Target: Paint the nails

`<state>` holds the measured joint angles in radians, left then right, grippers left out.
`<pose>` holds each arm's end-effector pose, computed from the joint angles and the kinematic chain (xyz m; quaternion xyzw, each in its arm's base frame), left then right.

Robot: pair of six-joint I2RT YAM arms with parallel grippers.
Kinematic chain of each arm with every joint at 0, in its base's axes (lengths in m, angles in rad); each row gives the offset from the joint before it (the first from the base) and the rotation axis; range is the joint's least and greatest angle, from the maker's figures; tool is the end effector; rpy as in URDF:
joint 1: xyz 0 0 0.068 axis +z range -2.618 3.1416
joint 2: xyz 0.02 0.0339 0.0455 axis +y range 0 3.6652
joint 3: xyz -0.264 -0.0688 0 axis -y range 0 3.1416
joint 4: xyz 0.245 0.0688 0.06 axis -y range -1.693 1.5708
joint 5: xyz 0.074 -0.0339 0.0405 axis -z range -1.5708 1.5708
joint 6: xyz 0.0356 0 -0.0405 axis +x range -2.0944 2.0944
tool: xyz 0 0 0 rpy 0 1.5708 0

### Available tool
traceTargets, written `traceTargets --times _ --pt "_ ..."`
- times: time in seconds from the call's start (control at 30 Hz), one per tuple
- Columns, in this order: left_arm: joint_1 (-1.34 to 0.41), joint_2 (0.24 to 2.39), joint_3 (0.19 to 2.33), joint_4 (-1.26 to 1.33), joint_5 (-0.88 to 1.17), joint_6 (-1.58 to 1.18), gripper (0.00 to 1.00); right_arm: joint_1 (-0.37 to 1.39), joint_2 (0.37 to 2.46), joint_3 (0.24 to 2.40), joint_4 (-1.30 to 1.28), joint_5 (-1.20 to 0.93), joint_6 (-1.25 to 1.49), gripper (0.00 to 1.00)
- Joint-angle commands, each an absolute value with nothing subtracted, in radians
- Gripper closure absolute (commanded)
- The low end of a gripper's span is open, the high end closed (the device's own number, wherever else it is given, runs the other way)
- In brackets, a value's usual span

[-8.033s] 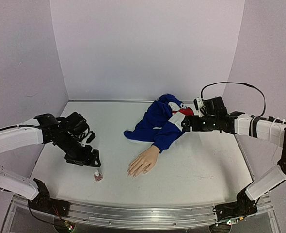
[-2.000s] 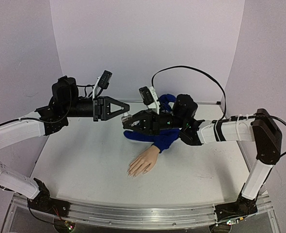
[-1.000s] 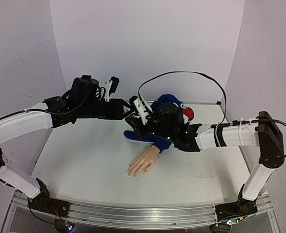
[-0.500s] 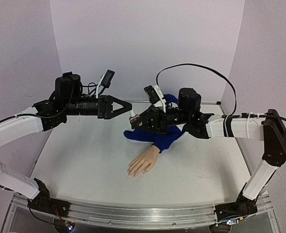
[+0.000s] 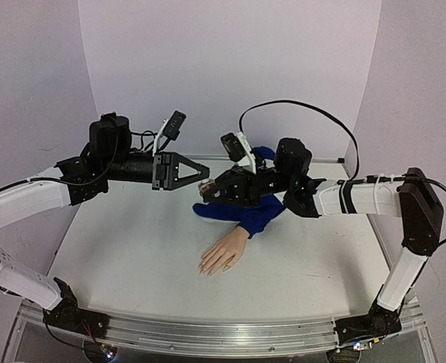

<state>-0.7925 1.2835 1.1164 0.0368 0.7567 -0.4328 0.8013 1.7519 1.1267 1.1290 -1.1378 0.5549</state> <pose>0.1903 -0.2278 0.3721 0.3647 0.6436 -0.5796 0.3418 0.2406 0.2949 0.3214 -0.5130 0.3682 0.6684 0.3931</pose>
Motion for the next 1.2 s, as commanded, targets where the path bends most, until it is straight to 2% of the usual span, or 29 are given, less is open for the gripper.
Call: traceTargets --times 0.0,0.17,0.23,0.3,0.37,0.47,0.57,0.6,0.63,0.7,0.77,0.83,1.0,1.03,1.13,1.17 --pt "-0.802 1.268 1.133 0.095 0.753 -0.396 0.78 0.8 1.756 1.176 1.23 -1.108 0.571 1.0" --pt "-0.802 1.28 1.136 0.073 0.748 -0.372 0.82 0.799 1.758 1.169 1.23 -1.069 0.56 1.0" --pt "-0.804 1.29 1.141 0.062 0.745 -0.362 0.86 0.799 1.76 1.168 1.227 -1.041 0.553 1.0" --pt "-0.808 1.292 1.147 0.04 0.719 -0.344 0.96 0.799 1.755 1.16 1.215 -0.983 0.538 1.0" --pt "-0.819 1.288 1.158 -0.017 0.644 -0.304 1.0 0.8 1.727 1.138 1.122 -0.847 0.466 1.0" --pt "-0.867 1.297 1.209 -0.164 0.42 -0.229 1.0 0.818 1.653 1.096 0.917 -0.435 0.306 1.0" --pt "-0.913 1.33 1.274 -0.297 0.1 -0.227 1.0 0.981 1.628 1.1 0.799 0.408 0.039 1.0" --pt "-0.915 1.343 1.287 -0.326 0.026 -0.265 1.0 1.025 1.657 1.116 0.825 0.598 -0.081 1.0" --pt "-0.916 1.355 1.296 -0.339 -0.037 -0.298 1.0 1.052 1.693 1.137 0.86 0.73 -0.153 1.0" --pt "-0.918 1.382 1.317 -0.354 -0.084 -0.346 1.0 1.092 1.758 1.188 0.923 0.846 -0.265 1.0" --pt "-0.919 1.399 1.33 -0.354 -0.09 -0.379 1.0 1.114 1.799 1.228 0.924 0.854 -0.299 1.0" --pt "-0.919 1.404 1.337 -0.351 -0.066 -0.384 1.0 1.115 1.788 1.221 0.894 0.771 -0.251 1.0" --pt "-0.908 1.387 1.332 -0.324 0.077 -0.372 0.99 1.063 1.714 1.168 0.824 0.344 -0.166 1.0" --pt "-0.903 1.385 1.33 -0.318 0.112 -0.371 0.92 1.029 1.697 1.165 0.787 0.212 -0.122 1.0" --pt "-0.879 1.371 1.317 -0.299 0.214 -0.374 0.58 0.909 1.669 1.135 0.769 -0.252 0.019 1.0" --pt "-0.864 1.362 1.311 -0.296 0.242 -0.373 0.51 0.88 1.663 1.13 0.77 -0.374 0.052 1.0"
